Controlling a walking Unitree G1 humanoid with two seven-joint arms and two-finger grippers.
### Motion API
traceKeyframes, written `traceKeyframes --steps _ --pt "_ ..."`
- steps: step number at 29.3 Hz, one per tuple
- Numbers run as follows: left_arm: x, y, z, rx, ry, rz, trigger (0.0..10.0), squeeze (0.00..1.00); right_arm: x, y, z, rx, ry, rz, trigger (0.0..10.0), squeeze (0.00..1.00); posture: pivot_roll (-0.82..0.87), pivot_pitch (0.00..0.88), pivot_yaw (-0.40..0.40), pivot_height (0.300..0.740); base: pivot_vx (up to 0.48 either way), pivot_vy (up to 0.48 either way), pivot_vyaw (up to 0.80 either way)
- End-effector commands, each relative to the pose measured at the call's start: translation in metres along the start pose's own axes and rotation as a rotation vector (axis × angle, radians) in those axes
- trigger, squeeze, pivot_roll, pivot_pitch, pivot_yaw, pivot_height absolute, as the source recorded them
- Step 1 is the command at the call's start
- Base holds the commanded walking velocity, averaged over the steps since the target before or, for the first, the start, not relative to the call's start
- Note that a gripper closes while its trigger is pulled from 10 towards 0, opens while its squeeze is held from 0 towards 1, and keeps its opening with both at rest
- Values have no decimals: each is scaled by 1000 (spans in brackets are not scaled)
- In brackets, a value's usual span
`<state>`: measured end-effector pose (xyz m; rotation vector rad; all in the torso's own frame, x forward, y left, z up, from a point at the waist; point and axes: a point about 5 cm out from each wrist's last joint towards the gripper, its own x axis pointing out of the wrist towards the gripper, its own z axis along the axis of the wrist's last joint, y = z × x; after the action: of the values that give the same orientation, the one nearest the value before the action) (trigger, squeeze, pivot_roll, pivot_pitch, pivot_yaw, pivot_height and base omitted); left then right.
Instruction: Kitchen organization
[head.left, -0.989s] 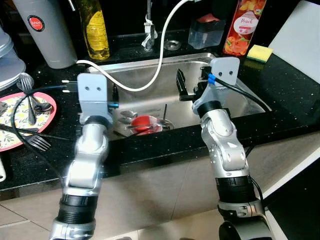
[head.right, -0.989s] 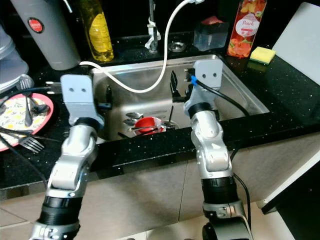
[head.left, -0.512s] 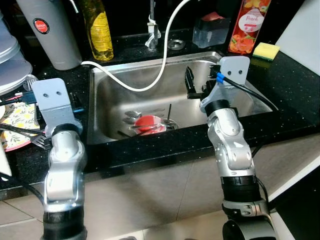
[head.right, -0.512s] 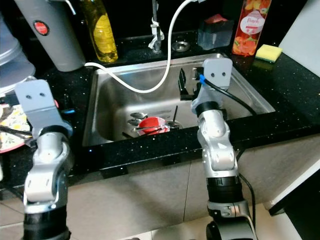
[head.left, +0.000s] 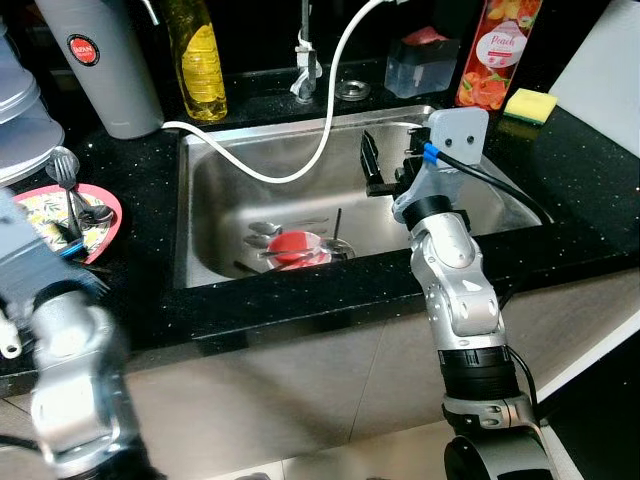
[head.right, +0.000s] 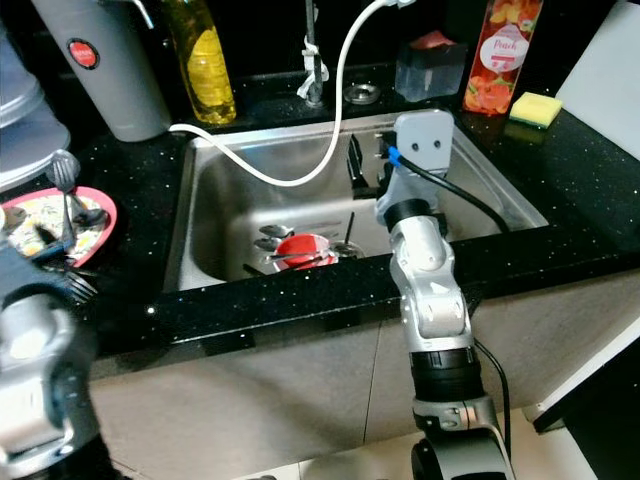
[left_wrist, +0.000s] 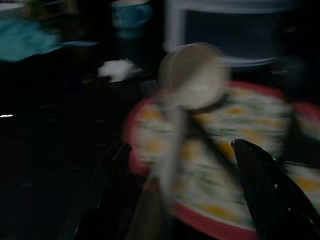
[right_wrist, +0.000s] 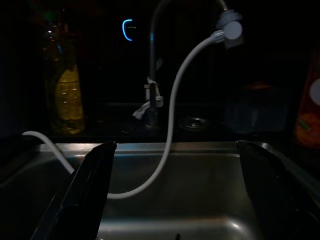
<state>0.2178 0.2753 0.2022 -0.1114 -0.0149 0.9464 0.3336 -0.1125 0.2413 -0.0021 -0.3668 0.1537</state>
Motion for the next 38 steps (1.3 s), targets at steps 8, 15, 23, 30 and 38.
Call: traceKeyframes --steps 8,15,23,30,38 --pt "6 7 4 72 -18 -38 10000 0 1 2 -4 12 23 16 10000 0 124 0 34 740 0 0 0" --pt "0 -16 15 98 -88 -246 10000 0 3 4 -4 14 26 29 10000 0 127 0 27 740 0 0 0" --pt "-30 -55 14 68 -126 -366 10000 0 4 5 -4 16 22 31 10000 0 122 0 22 740 0 0 0" --pt "-54 -72 -2 33 -54 -438 10000 0 4 6 -3 12 20 35 10000 0 107 0 16 740 0 0 0" --pt "-66 -64 -28 14 28 -405 10000 0 4 7 -2 10 23 52 10000 0 101 0 1 740 0 0 0"
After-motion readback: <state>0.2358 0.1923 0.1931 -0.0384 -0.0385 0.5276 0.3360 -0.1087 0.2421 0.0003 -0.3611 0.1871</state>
